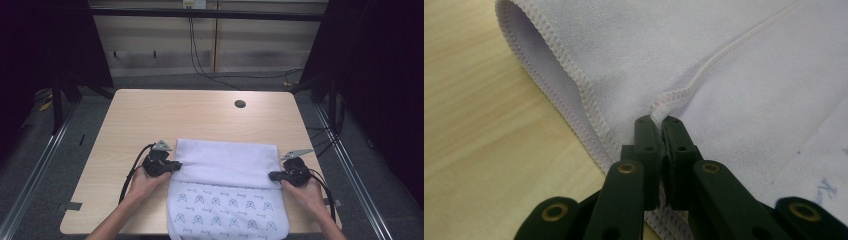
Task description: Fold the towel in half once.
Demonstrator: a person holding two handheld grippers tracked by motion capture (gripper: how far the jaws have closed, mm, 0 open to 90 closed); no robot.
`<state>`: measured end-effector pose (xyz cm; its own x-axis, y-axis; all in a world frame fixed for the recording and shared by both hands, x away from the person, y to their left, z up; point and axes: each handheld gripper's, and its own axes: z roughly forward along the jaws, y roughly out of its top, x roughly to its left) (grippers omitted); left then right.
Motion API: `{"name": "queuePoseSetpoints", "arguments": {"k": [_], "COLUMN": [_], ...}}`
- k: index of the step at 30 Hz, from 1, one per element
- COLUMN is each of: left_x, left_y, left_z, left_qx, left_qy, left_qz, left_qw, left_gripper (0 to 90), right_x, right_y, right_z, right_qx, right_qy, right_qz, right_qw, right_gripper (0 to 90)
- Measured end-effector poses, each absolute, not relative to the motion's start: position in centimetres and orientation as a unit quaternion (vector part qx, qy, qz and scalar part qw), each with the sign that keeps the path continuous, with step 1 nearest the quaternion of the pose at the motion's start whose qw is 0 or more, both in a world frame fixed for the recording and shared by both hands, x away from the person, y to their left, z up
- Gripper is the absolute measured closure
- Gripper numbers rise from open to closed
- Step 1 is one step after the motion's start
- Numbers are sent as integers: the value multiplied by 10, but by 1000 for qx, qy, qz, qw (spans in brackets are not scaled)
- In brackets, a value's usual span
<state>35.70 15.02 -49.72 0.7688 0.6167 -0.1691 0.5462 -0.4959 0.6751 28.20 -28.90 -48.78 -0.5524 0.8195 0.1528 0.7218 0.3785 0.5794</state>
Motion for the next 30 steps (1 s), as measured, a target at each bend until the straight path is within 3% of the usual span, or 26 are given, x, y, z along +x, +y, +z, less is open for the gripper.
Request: {"name": "queuePoseSetpoints", "arguments": {"k": [30], "left_x": [401], "left_y": [150], "left_z": [-501], "left_qx": [841], "left_qy": [374], "left_qz": [56], "left_qw": [386], "left_gripper": [868], "right_x": [329], "right_y": [-287], "right_z": [-490], "right_qx": [484], "right_qy": [815], "right_qz": [307], "right_qw": [85], "right_gripper": [871]}}
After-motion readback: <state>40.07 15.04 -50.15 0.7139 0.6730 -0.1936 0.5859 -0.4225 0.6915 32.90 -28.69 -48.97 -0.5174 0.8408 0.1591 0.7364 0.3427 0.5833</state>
